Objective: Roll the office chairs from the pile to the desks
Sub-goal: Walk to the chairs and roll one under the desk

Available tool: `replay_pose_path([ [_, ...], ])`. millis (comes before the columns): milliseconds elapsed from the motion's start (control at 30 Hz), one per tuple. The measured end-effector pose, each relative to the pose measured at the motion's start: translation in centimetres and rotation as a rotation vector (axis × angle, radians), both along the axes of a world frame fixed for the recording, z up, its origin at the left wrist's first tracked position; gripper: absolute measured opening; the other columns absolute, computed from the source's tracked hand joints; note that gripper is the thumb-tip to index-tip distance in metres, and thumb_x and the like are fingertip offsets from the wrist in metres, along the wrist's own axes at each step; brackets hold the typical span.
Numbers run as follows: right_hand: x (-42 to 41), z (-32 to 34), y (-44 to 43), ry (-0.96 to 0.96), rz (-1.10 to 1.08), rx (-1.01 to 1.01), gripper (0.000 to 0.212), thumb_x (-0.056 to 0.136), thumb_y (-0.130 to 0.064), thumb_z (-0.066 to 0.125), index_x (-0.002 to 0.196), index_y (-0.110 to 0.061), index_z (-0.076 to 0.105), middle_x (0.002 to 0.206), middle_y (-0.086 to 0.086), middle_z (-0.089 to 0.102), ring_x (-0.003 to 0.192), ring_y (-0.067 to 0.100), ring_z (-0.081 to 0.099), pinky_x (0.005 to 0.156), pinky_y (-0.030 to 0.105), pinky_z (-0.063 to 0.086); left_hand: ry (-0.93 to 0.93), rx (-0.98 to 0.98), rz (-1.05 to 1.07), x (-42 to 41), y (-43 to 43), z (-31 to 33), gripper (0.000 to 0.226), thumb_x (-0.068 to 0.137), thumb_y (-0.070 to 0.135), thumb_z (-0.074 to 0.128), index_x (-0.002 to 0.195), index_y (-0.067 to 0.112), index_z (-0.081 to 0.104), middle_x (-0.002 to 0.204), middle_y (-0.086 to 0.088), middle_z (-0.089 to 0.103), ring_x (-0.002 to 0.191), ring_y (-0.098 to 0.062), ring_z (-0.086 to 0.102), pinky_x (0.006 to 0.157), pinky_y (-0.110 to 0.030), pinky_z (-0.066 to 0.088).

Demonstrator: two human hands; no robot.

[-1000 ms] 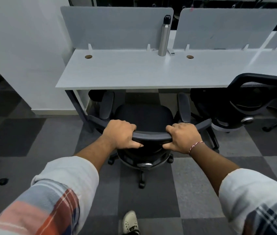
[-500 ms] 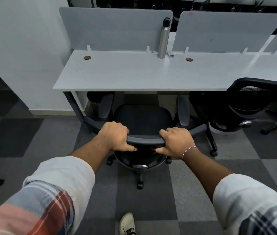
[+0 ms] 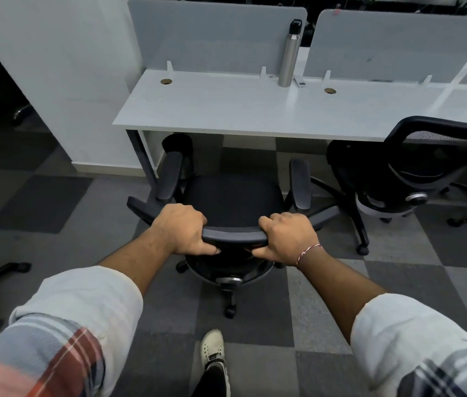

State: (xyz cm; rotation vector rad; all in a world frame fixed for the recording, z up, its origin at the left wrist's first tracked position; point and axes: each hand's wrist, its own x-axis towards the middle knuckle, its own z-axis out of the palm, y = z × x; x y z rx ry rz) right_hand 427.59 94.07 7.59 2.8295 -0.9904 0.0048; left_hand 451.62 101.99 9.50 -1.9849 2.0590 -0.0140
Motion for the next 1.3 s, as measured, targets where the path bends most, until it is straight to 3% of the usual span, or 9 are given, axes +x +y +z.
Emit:
replay_pose_path([
  [367,0.8,0.1,2.8,-0.008,0.103,-0.023,0.053,0.076,-0.072,0.055,0.091,-0.020,0.053,0.082,0.001,0.062,0.076,0.025,0.063,0.061,0.033,0.039,0.007,-0.101,0.029,0.4,5.4,-0.1,0.063,0.070,0.089,0.046,0.079,0.028,0.061,0.064,0.009,0.051,0.069,-0.015,0.061,0.057,-0.030,0.040],
  [500,1.2,-0.2,1.6,-0.030,0.138,-0.080,0.053,0.069,-0.071,0.062,0.080,-0.020,0.054,0.069,0.001,0.060,0.063,0.025,0.061,0.053,0.029,0.033,0.013,-0.118,0.002,1.1,4.4,-0.1,0.067,0.067,0.091,0.040,0.082,0.030,0.063,0.070,0.009,0.061,0.071,-0.014,0.063,0.056,-0.030,0.043],
  [667,2.2,0.0,-0.8,-0.058,0.097,-0.096,0.055,0.057,-0.070,0.071,0.069,-0.020,0.053,0.056,-0.001,0.054,0.047,0.023,0.056,0.047,0.025,0.026,0.014,-0.117,-0.011,2.3,1.6,0.2,0.066,0.069,0.091,0.040,0.080,0.030,0.060,0.068,0.010,0.058,0.068,-0.013,0.060,0.060,-0.030,0.048],
  [933,6.4,-0.4,-6.5,-0.038,0.104,-0.088,0.052,0.068,-0.071,0.064,0.079,-0.021,0.055,0.069,0.000,0.061,0.064,0.026,0.062,0.054,0.029,0.030,-0.019,-0.103,-0.011,6.2,-4.4,-0.1,0.067,0.071,0.090,0.043,0.086,0.029,0.066,0.067,0.010,0.055,0.070,-0.015,0.061,0.057,-0.030,0.041],
  [1300,14.7,0.0,-17.8,0.007,-0.045,-0.034,0.053,0.076,-0.075,0.054,0.092,-0.023,0.055,0.085,-0.001,0.065,0.081,0.024,0.065,0.062,0.031,0.034,0.008,-0.035,-0.074,15.0,-18.3,0.3,0.066,0.074,0.087,0.047,0.095,0.028,0.069,0.073,0.009,0.061,0.076,-0.019,0.064,0.065,-0.032,0.049],
])
